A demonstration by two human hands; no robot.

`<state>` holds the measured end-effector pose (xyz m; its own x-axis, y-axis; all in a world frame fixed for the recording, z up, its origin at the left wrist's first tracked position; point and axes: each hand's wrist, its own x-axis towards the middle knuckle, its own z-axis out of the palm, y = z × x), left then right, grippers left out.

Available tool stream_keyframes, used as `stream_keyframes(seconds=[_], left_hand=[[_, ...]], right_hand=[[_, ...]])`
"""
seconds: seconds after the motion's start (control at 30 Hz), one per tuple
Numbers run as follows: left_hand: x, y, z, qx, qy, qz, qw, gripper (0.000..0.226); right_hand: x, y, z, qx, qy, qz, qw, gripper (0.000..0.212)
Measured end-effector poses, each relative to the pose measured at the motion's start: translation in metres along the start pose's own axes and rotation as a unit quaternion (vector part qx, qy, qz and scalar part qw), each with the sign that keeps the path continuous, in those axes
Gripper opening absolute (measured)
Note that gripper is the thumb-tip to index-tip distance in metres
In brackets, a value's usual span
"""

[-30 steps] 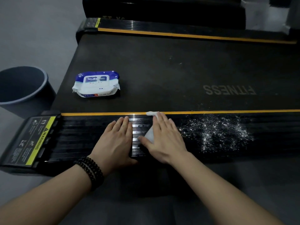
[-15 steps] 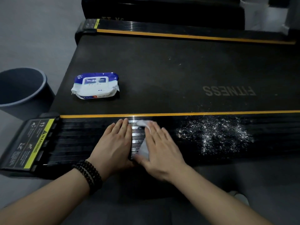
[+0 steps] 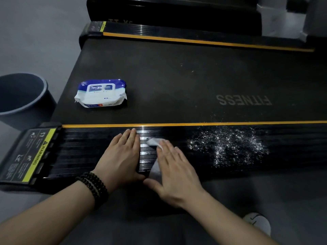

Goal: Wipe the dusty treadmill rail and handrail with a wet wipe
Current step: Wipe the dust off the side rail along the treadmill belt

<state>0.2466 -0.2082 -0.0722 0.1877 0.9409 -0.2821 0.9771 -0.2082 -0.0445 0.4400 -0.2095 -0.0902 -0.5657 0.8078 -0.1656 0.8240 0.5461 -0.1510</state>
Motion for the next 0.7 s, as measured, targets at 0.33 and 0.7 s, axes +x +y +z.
stream_keyframes(seconds=[0.33, 0.7], left_hand=[[0.003, 0.001, 0.002, -0.017, -0.004, -0.009, 1.000, 0.134], [-0.002, -0.004, 0.006, -0.039, 0.034, -0.004, 0.999, 0.135]], right_hand=[[0.017, 0.012, -0.006, -0.015, -0.018, 0.009, 1.000, 0.118], [0.034, 0.005, -0.009, -0.027, -0.023, 0.023, 0.999, 0.144]])
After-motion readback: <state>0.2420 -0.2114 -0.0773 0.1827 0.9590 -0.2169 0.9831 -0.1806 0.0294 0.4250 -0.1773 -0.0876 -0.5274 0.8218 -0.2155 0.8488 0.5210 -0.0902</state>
